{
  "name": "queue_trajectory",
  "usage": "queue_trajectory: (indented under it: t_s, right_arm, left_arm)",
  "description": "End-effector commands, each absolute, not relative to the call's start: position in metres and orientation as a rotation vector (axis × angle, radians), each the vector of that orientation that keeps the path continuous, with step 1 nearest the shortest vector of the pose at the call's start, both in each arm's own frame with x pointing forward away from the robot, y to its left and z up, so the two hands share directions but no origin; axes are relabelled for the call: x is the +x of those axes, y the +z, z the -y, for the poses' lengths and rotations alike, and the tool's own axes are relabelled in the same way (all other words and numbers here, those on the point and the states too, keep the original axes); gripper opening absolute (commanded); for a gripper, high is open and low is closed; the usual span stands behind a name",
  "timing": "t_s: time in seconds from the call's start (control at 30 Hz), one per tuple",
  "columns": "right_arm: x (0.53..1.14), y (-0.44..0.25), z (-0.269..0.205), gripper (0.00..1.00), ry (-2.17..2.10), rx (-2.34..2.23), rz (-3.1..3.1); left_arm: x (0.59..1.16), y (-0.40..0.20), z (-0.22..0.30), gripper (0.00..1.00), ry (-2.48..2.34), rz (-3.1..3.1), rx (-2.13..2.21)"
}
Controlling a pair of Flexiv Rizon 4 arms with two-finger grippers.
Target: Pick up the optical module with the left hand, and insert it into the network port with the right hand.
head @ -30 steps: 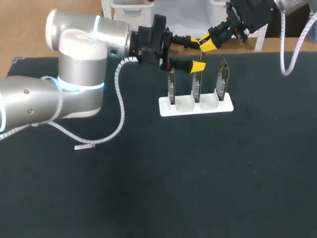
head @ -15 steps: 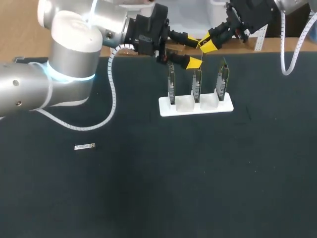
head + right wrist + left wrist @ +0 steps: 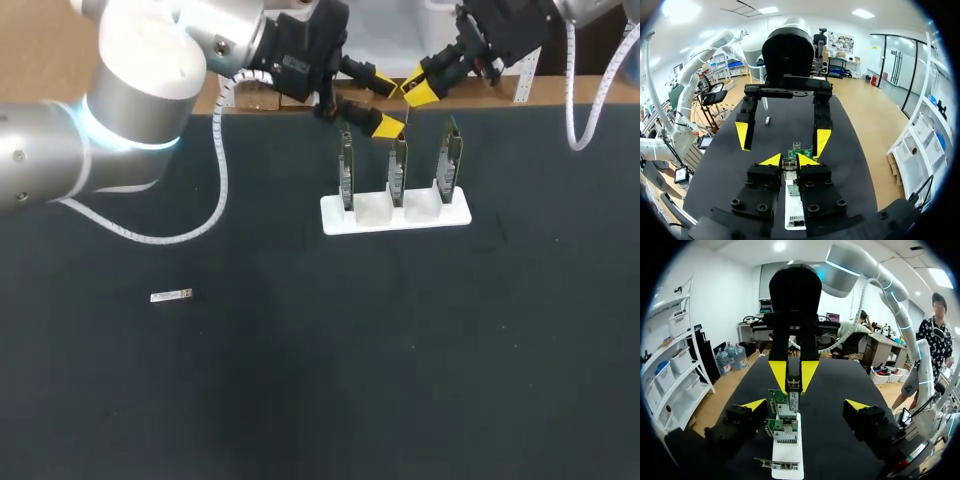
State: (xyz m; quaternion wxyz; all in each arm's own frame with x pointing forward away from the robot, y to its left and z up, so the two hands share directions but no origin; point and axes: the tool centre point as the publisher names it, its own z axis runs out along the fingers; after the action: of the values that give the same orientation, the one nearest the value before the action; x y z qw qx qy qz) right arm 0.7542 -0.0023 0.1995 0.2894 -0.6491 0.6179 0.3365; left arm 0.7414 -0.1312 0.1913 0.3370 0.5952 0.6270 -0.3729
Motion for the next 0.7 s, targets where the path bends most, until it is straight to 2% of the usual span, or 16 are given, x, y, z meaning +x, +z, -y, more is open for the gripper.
queue_trajectory:
  t_s: [0.03, 0.7]
  right_arm:
    - [0.754, 0.1999, 0.0021, 0.0, 0.894, -1.731, -1.653]
    - [0.7542, 0.2012, 0.0073, 0.0, 0.874, -1.734, -1.672]
  left_arm:
    - [0.7423, 0.1928, 0.1306, 1.0, -0.948, -1.669, 1.57]
    - [0.749, 0.1846, 0.1283, 1.0, -0.9, -1.749, 1.598]
